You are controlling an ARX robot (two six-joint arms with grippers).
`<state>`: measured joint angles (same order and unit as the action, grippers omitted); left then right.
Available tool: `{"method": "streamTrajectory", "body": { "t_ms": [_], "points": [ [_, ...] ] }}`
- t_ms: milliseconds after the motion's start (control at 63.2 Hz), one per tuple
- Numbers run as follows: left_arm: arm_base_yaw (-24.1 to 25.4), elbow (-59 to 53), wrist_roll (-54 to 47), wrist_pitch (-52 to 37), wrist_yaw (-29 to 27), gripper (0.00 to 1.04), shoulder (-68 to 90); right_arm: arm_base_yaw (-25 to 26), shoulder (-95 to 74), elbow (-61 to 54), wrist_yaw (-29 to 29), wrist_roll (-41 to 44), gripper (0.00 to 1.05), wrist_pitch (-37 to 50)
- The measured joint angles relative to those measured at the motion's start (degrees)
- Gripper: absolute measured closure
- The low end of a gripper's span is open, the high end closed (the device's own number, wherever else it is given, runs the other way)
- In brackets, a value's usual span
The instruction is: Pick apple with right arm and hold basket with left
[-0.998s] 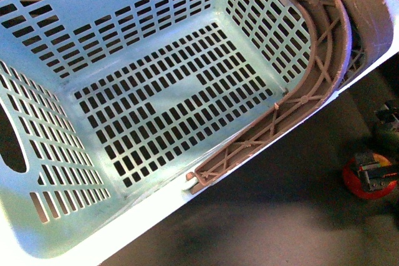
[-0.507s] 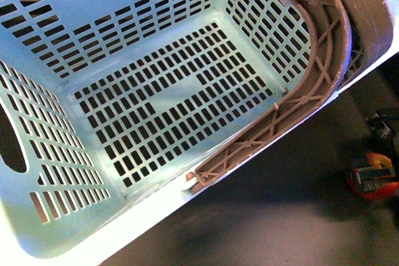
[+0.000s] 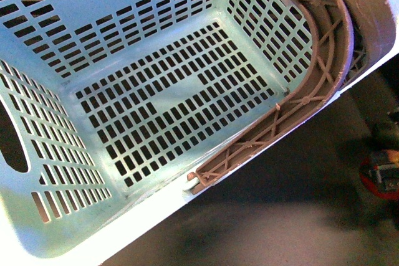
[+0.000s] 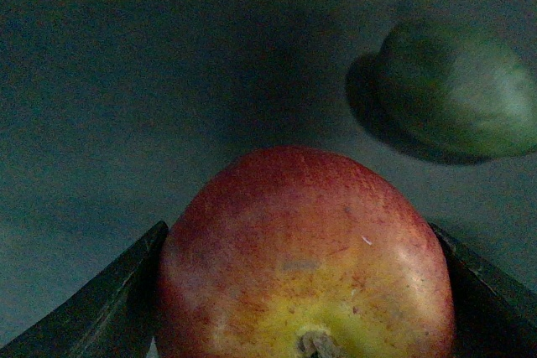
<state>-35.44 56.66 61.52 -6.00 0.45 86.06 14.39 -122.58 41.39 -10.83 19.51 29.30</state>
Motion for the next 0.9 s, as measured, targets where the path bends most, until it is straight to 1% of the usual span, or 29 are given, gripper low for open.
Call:
{"method": "streamTrajectory", "body": {
  "t_ms": [269,348,554,712,792,902],
  "points": [
    [0.0,0.0,0.0,0.0,0.0,0.91,0.0,2.4,22.3,-6.7,-6.0,1.0,0.25,-3.7],
    [0.0,0.0,0.0,0.0,0.0,0.91,0.0,3.2,32.1,-7.5,-8.8,1.0,0.25,-7.3],
    [0.0,0.0,0.0,0.0,0.0,0.91,0.0,3.0,47.6,-6.2,-13.2,-1.4,0.25,-15.3],
    [0.0,0.0,0.0,0.0,0.0,0.91,0.0,-0.7,55.6,-4.2,-14.1,-4.9,0.25,-19.3],
    [0.0,0.0,0.0,0.0,0.0,0.91,0.0,-4.5,58.3,-3.2,-13.8,-7.4,0.25,-20.2],
    [0.0,0.0,0.0,0.0,0.0,0.91,0.0,-11.1,59.3,-2.1,-11.4,-10.6,0.25,-20.0]
  ]
}}
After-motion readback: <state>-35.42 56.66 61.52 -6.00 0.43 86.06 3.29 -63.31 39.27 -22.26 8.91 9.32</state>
